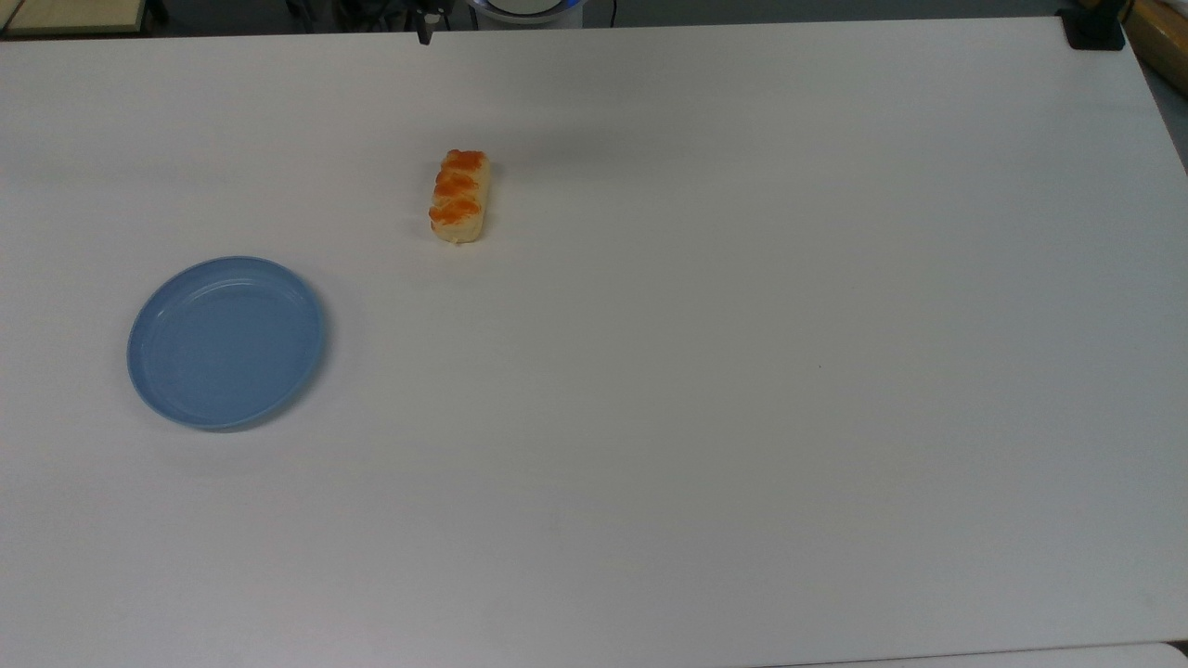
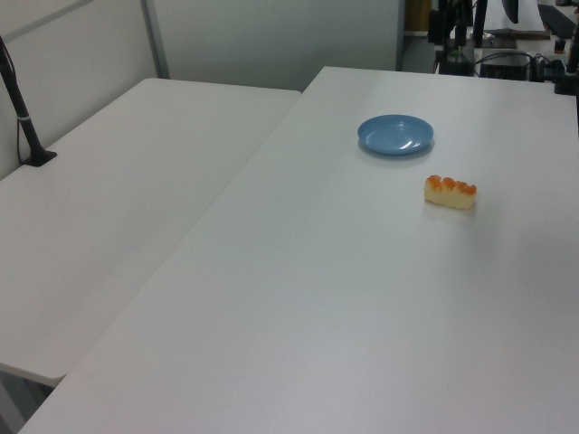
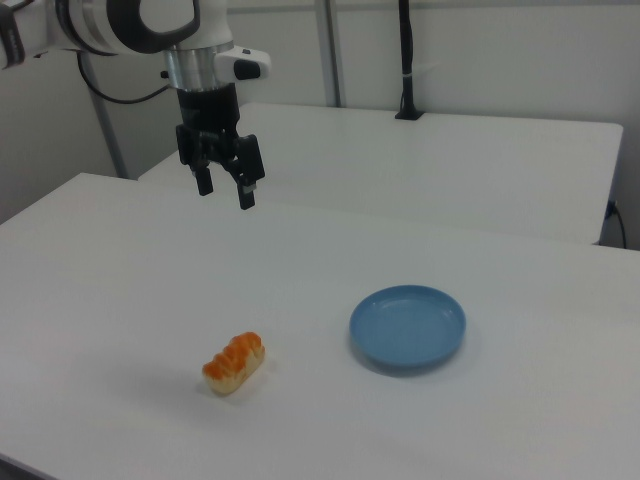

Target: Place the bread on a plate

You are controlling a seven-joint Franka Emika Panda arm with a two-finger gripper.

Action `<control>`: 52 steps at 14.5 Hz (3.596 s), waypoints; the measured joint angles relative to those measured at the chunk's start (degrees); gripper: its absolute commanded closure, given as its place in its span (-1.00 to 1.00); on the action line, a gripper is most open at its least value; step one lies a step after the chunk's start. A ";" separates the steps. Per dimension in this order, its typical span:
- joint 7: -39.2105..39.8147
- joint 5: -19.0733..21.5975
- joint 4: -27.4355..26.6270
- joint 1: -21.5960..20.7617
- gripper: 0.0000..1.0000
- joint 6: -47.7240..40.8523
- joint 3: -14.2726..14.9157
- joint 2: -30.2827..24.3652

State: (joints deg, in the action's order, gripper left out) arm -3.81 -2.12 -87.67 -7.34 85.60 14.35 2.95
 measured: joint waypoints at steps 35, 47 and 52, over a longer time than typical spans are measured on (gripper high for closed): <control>2.30 0.09 -2.71 0.35 -1.00 1.69 0.92 -0.33; 4.59 0.03 -28.70 -2.37 -1.00 23.85 0.58 -5.45; 4.59 -1.44 -37.42 -3.98 -0.95 33.13 0.56 -4.21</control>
State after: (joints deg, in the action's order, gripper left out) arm 0.78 -3.56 -125.09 -11.32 118.73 14.91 -1.26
